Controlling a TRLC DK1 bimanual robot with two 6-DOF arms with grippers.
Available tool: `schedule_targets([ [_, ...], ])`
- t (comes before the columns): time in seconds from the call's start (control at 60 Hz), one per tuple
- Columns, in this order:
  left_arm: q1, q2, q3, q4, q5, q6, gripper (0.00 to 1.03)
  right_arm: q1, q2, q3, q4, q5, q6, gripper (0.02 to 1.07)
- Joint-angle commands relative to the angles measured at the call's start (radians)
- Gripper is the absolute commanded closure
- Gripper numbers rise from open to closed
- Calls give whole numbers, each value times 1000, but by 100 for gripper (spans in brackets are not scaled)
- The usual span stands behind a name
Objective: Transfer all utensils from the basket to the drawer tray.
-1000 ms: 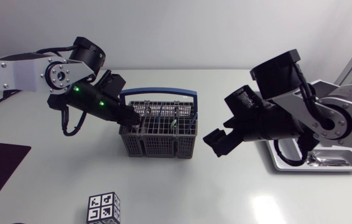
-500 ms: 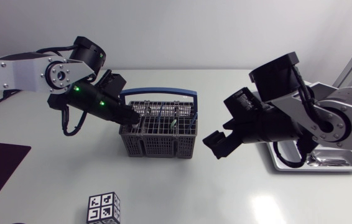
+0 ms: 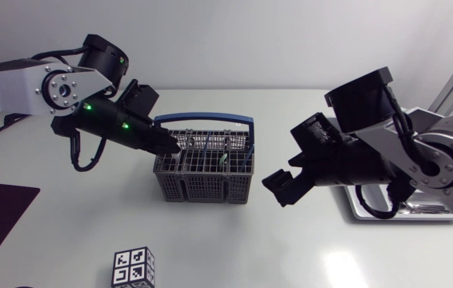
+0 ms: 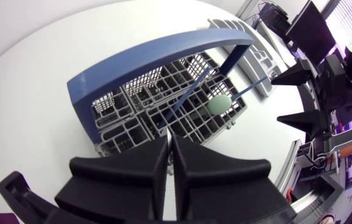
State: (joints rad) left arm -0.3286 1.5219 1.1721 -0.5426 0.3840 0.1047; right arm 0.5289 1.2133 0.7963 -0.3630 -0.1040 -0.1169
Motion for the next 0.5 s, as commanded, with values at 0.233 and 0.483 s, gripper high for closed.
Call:
schedule_targets([
  [0.233, 11, -131, 97, -114, 13, -19, 100, 17, -58, -14, -36, 12, -12, 7],
  [0.483, 11, -275, 124, -177, 76, -33, 100, 19, -110, -14, -51, 10, -18, 7],
])
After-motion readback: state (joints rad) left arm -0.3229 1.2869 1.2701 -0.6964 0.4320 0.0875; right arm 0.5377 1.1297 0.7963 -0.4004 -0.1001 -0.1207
